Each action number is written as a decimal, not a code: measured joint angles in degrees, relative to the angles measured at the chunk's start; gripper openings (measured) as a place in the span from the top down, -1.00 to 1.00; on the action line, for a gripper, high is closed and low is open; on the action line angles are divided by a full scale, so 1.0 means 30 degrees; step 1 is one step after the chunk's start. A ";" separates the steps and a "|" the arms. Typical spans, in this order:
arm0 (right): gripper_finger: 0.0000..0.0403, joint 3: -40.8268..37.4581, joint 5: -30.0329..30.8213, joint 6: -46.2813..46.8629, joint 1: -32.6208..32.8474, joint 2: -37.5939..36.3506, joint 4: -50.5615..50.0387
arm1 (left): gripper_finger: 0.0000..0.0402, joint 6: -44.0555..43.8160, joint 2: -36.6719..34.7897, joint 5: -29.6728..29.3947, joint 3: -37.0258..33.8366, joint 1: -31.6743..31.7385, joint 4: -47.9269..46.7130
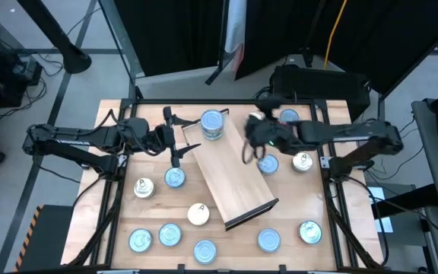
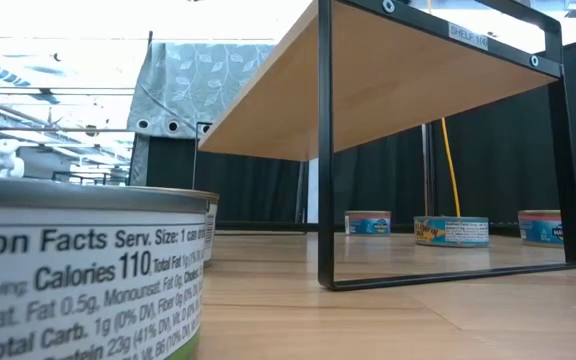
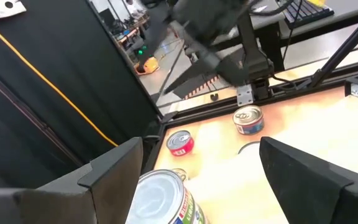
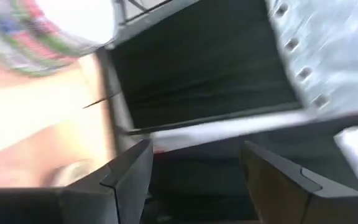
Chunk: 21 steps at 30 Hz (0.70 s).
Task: Stack canned seafood by type on shelf
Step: Stack the green tuna can on top of the other tuna can on the shelf
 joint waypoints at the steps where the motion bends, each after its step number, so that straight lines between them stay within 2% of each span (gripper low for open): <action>1: -0.16 0.0000 -0.0028 0.2037 0.0441 -0.0392 -0.1477 | -0.60 -0.0129 0.0000 0.0013 0.0000 0.0000 0.0002; 3: -0.16 0.0000 -0.0959 0.6346 0.1344 -0.1166 -0.4376 | -0.60 -0.0474 0.0000 0.0034 0.0000 0.0000 0.0015; 9: -0.16 -0.0003 -0.7503 1.7707 0.3455 -0.2556 -1.0192 | -0.60 -0.1494 0.0000 0.0063 0.0000 0.0000 0.0080; 11: -0.14 -0.0223 -0.8885 2.0566 0.4190 -0.2597 -1.1431 | -0.60 -0.1541 0.0000 0.0076 0.0000 0.0000 0.0073; 16: -0.02 -0.1666 -1.1164 2.5021 0.6285 -0.2277 -1.3824 | -0.60 -0.2203 0.0000 0.0494 0.0000 -0.0025 -0.0302; 21: 0.13 -0.2972 -1.2726 2.8299 0.8356 -0.2233 -1.3740 | -0.60 -0.3037 0.0000 0.0609 0.0000 -0.0263 -0.1307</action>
